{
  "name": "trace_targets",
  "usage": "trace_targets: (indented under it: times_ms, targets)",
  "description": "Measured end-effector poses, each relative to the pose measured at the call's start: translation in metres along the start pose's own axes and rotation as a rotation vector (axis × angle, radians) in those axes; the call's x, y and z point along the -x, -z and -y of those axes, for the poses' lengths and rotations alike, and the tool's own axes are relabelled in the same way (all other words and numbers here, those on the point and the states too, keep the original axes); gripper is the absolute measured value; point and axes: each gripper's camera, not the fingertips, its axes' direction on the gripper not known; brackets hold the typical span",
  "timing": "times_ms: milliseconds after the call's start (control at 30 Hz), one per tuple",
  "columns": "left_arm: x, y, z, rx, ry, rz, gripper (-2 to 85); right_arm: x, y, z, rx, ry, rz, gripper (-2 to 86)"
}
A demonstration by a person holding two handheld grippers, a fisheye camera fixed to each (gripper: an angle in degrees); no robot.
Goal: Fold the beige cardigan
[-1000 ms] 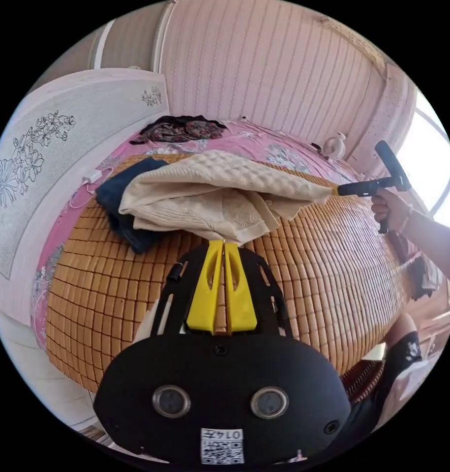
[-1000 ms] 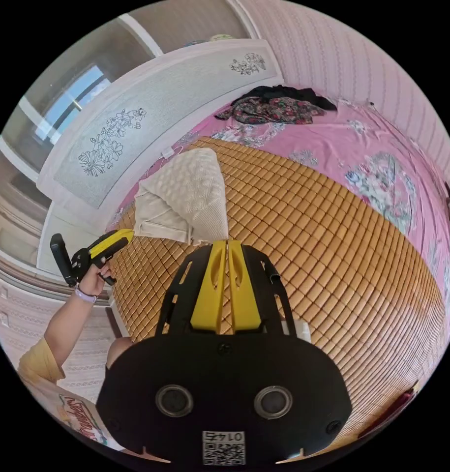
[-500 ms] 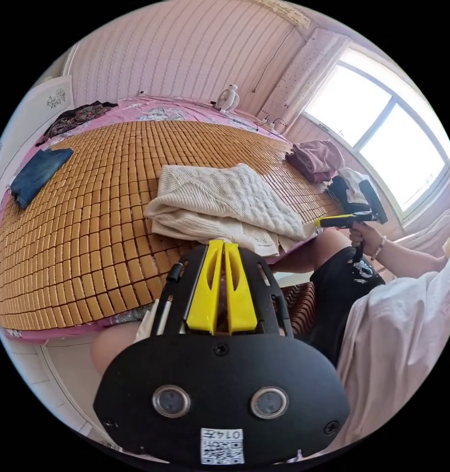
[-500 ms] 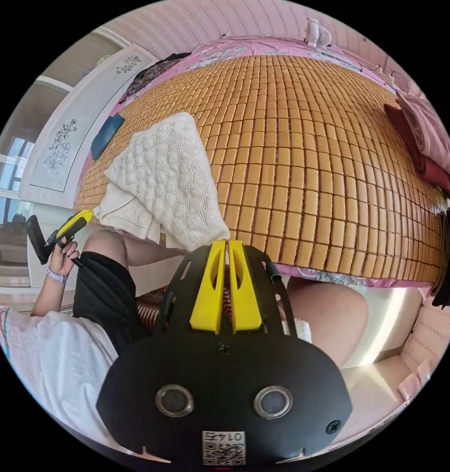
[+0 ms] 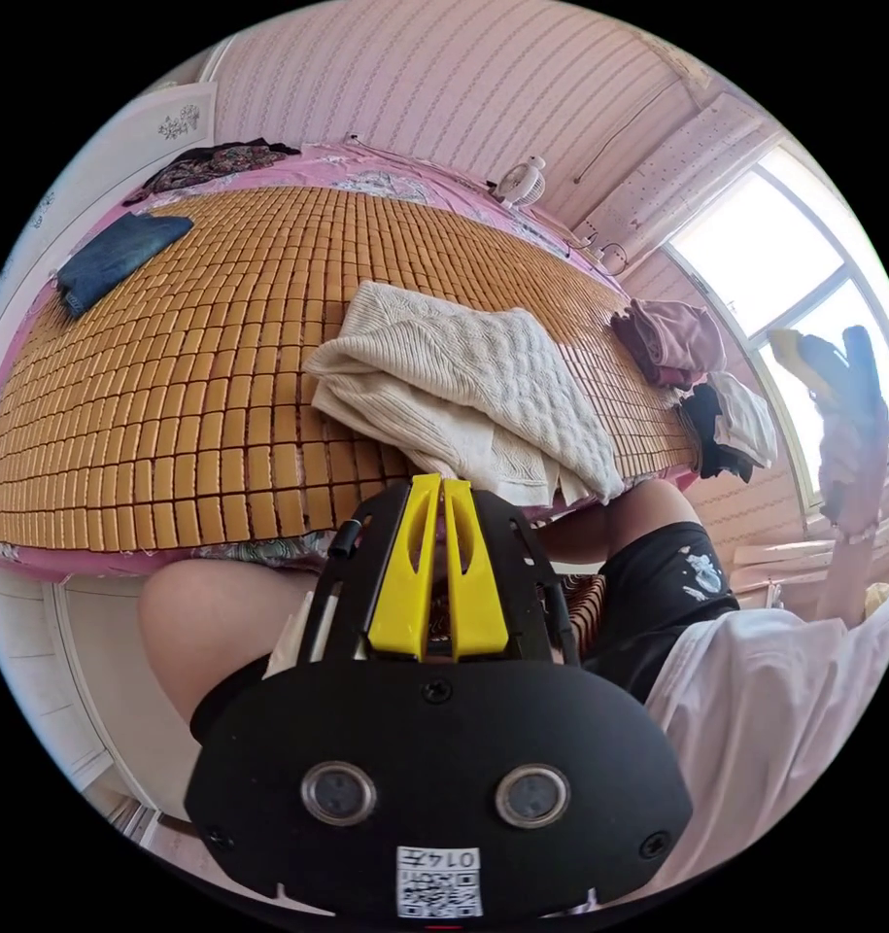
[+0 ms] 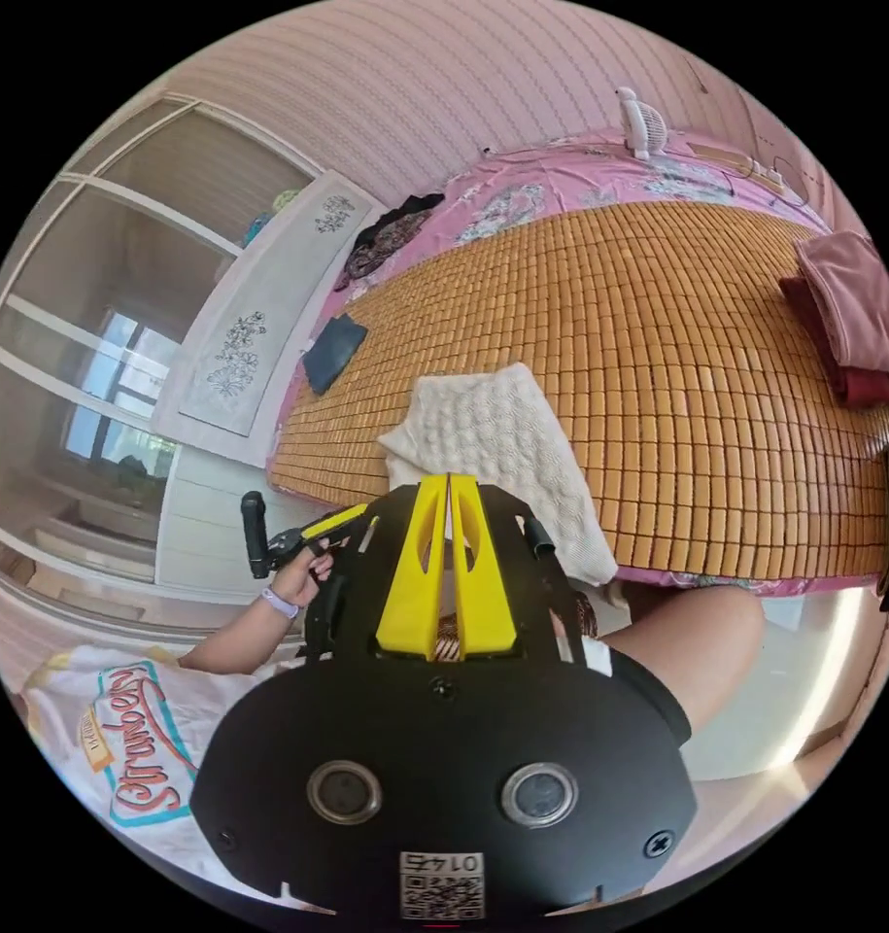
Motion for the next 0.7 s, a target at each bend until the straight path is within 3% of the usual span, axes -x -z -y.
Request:
trace_targets:
  times_ms: [67, 233, 400, 700]
  targets:
    - [-0.003, -0.002, -0.002, 0.001, 0.008, 0.009, -1.0, 0.023, 0.021, -0.001, -0.049, 0.081, 0.098, 0.0]
    - [-0.011, -0.007, -0.002, 0.012, 0.001, 0.039, -1.0, 0.070, 0.091, -0.018, -0.169, 0.281, 0.597, 0.0]
    - [-0.015, -0.011, -0.006, 0.008, 0.009, 0.051, -1.0, 0.065, 0.111, -0.039, -0.193, 0.380, 0.691, -0.1]
    - [-0.019, -0.020, -0.008, 0.018, 0.012, 0.067, -1.0, 0.022, 0.091, -0.055, -0.097, 0.317, 0.816, -0.2]
